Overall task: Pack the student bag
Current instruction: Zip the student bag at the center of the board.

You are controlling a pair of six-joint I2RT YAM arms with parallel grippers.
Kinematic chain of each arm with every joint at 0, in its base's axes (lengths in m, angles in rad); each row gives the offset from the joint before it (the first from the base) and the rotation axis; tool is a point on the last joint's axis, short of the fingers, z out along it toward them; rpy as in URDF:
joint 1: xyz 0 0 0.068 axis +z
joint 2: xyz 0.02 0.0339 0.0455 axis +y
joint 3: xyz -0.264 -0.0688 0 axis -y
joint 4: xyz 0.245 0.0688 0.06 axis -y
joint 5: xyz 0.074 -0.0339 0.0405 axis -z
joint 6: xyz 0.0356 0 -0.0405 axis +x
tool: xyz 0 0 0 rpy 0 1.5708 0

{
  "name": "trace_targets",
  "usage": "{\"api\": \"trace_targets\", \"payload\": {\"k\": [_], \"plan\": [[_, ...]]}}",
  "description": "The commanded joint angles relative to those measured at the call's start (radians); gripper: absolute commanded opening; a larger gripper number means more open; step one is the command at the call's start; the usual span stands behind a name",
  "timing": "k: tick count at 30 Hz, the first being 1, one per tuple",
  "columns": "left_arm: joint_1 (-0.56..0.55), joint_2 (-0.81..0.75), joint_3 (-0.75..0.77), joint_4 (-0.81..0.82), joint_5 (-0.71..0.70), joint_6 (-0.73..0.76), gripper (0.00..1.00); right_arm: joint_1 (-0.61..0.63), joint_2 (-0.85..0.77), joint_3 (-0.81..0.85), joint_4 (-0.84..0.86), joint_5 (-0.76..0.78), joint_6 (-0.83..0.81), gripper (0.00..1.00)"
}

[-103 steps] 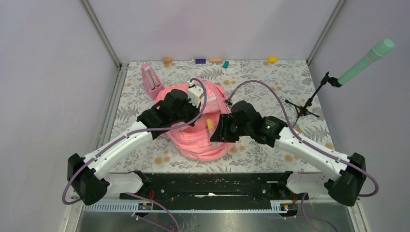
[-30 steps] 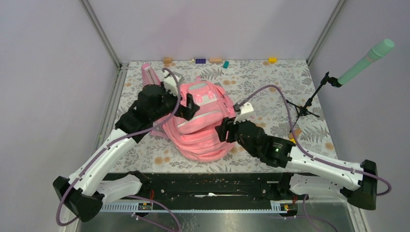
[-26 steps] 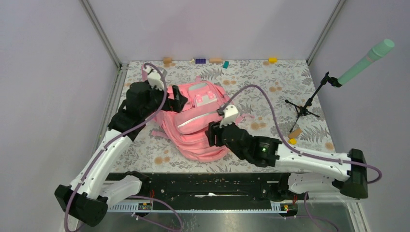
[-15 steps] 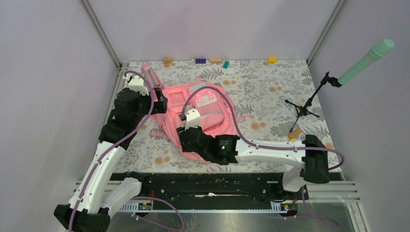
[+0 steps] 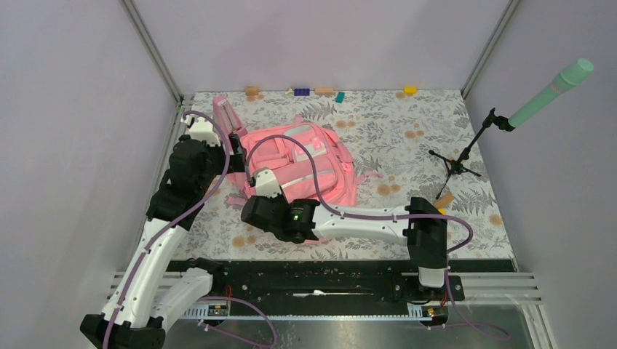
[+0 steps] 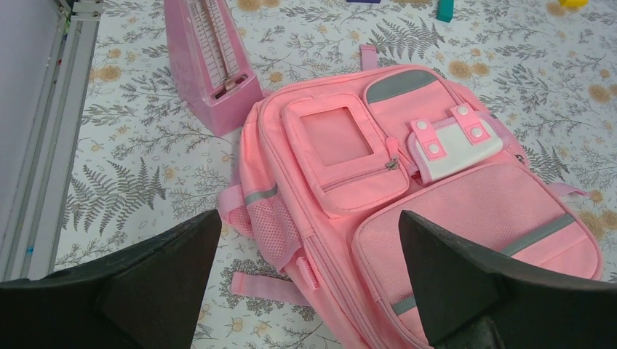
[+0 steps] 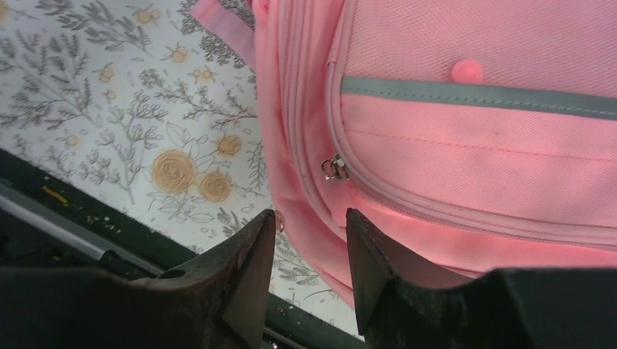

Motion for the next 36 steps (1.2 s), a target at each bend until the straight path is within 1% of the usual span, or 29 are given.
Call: {"api": "trace_targets", "payload": {"k": [1, 5, 11, 18, 23, 25, 29, 32, 36], "plan": [[0.004, -0.011, -0.001, 0.049, 0.004, 0.009, 0.99, -0.003, 0.040, 0.097, -0.128, 0.118, -0.011, 0.47], [0.004, -0.016, -0.002, 0.053, 0.011, 0.010, 0.99, -0.031, 0.059, 0.095, -0.134, 0.093, 0.027, 0.44], [0.004, -0.014, -0.004, 0.055, 0.020, 0.009, 0.99, -0.032, 0.091, 0.138, -0.135, 0.072, 0.004, 0.42], [0.004, -0.013, -0.005, 0.056, 0.022, 0.009, 0.99, -0.037, 0.128, 0.148, -0.137, 0.071, 0.018, 0.44], [0.004, -0.013, -0.006, 0.058, 0.023, 0.008, 0.99, -0.043, 0.157, 0.177, -0.164, 0.103, 0.027, 0.43], [0.004, -0.014, -0.007, 0.058, 0.025, 0.008, 0.99, -0.043, 0.167, 0.184, -0.164, 0.127, 0.013, 0.41], [0.005, -0.014, -0.009, 0.060, 0.024, 0.008, 0.99, -0.047, 0.176, 0.191, -0.163, 0.180, -0.003, 0.34], [0.004, -0.014, -0.010, 0.063, 0.026, 0.006, 0.99, -0.053, 0.176, 0.185, -0.163, 0.216, -0.010, 0.30], [0.005, -0.014, -0.012, 0.065, 0.028, 0.006, 0.99, -0.065, 0.167, 0.165, -0.163, 0.233, 0.005, 0.22]]}}
